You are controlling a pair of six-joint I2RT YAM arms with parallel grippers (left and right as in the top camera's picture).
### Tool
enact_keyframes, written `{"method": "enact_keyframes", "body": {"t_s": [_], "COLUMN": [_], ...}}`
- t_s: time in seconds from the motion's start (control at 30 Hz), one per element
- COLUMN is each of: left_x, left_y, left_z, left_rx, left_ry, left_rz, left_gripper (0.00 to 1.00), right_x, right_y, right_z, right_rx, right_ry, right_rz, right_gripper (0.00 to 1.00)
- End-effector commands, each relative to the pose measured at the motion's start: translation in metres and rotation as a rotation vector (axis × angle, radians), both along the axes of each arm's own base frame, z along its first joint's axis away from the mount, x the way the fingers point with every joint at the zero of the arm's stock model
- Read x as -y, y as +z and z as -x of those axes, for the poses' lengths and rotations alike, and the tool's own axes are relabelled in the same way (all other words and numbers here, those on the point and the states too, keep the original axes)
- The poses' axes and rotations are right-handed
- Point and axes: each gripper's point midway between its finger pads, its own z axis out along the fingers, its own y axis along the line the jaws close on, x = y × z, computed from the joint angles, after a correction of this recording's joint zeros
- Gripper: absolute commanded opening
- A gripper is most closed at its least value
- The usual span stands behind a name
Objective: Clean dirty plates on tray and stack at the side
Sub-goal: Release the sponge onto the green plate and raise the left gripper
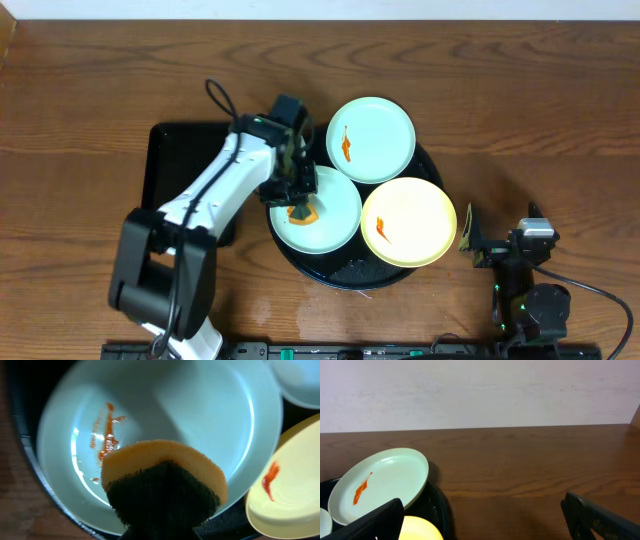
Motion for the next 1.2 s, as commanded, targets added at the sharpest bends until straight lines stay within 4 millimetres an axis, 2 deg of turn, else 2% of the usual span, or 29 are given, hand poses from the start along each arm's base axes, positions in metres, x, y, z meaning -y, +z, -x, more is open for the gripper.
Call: {"method": "enact_keyframes", "body": {"t_s": [0.0,0.13,0.23,0.4,0.47,0.5,0.6,0.7,0.87,0.97,1.03,1.17], "left_x": [0.009,0.023,0.02,0.013,0.013,0.013,0.013,0.011,-0.006,-0.028,-0.048,-0.094], "left_y": [-0.006,-0.006,-0.007,-0.009,-0.008,-0.008,-0.003,0.018,0.09,0.132,0.152,0.17], "left_z": [0.004,0.0,-0.003,-0.005,-0.005,-0.005,-0.009,-0.015,-0.034,-0.042,-0.041,-0.031], "left_rx": [-0.006,0.038,0.058,0.068,0.068,0.069,0.081,0.1,0.213,0.32,0.374,0.41], "left_ry": [-0.027,-0.06,-0.062,-0.058,-0.058,-0.058,-0.061,-0.046,0.02,0.066,0.116,0.22], "left_rz": [-0.017,0.002,-0.023,-0.061,-0.061,-0.061,-0.056,-0.047,-0.005,0.024,0.024,-0.063], "left_gripper": [0.08,0.09,0.13,0.33,0.57,0.62,0.62,0.61,0.61,0.62,0.62,0.67], "right_x": [0.002,0.002,0.002,0.002,0.002,0.002,0.002,0.002,0.002,0.002,0.002,0.002], "right_y": [0.0,0.0,0.0,0.0,0.0,0.0,0.0,0.0,0.0,0.0,0.0,0.0], "right_z": [0.0,0.0,0.0,0.0,0.0,0.0,0.0,0.0,0.0,0.0,0.0,0.0], "right_rx": [0.0,0.0,0.0,0.0,0.0,0.0,0.0,0.0,0.0,0.0,0.0,0.0], "right_ry": [-0.01,-0.01,-0.011,-0.01,-0.01,-0.01,-0.011,-0.01,-0.01,-0.01,-0.01,-0.01], "right_rz": [0.012,0.012,0.012,0.012,0.012,0.012,0.012,0.012,0.012,0.012,0.012,0.012], "right_gripper": [0.99,0.99,0.99,0.99,0.99,0.99,0.99,0.99,0.99,0.99,0.99,0.99]}}
